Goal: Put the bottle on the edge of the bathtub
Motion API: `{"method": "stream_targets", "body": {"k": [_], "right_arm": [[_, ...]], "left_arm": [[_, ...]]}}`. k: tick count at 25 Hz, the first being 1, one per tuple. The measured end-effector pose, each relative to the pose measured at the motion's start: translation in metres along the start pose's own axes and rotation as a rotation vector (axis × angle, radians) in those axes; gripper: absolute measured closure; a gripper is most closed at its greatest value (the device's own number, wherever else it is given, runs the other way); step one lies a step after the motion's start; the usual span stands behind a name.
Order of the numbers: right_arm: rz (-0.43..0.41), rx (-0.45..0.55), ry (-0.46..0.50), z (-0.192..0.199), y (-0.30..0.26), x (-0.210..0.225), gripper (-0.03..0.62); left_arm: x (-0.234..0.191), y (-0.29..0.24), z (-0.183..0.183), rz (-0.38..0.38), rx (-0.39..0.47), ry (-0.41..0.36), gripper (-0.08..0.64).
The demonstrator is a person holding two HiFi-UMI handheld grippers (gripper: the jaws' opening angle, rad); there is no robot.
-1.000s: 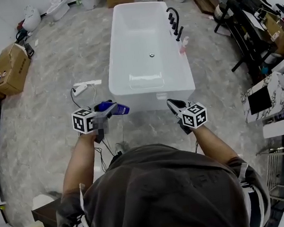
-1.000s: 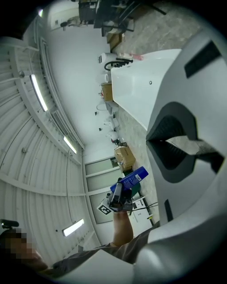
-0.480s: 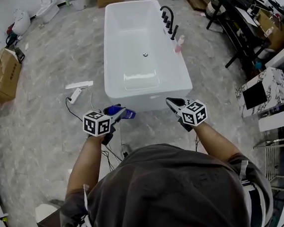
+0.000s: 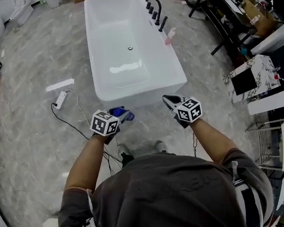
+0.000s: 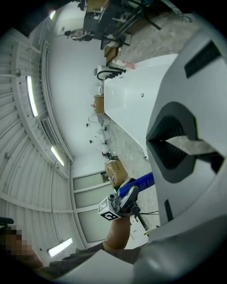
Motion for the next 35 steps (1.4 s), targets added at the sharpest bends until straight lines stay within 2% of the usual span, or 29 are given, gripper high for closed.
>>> {"method": "stream_targets", "body": {"k": [4, 8, 11, 16, 26, 32, 35], "right_arm": [[0.007, -0.034, -0.012, 0.031, -0.012, 0.048, 0.598], [-0.053, -0.084, -0.012, 0.086, -0.027, 0.088, 0.598], [-0.088, -0.120, 0.005, 0.129, -0.052, 0.117, 0.598], [-0.086, -0.150, -0.002, 0.199, -0.091, 0.168, 0.598], [-0.090, -0.174, -0.008, 0.338, -0.196, 0.243, 0.598], [-0.116, -0.244, 0.026, 0.430, -0.259, 0.264, 0.598], [-0.141, -0.277, 0.035, 0.461, -0.285, 0.264, 0.598]], "left_arm": [[-0.002, -0.060, 0.011, 0.001, -0.062, -0.021, 0.430], [0.007, -0.125, 0.043, -0.015, -0.148, -0.018, 0.430], [-0.003, -0.178, 0.073, -0.024, -0.195, -0.026, 0.430], [-0.025, -0.271, 0.136, -0.040, -0.303, -0.121, 0.430], [-0.106, -0.419, 0.280, -0.061, -0.437, -0.246, 0.429], [-0.135, -0.479, 0.366, -0.030, -0.520, -0.355, 0.429], [-0.149, -0.502, 0.397, -0.012, -0.535, -0.376, 0.428]]}}
Point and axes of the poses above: the fingertips, and each gripper's own axes: y backward along the fingers, x to its right, z out of its underside, the point moved 5 cm from there along y, backward along the fingers, and after that the axes turned 6 degrees about -y, right-handed, at the moved point
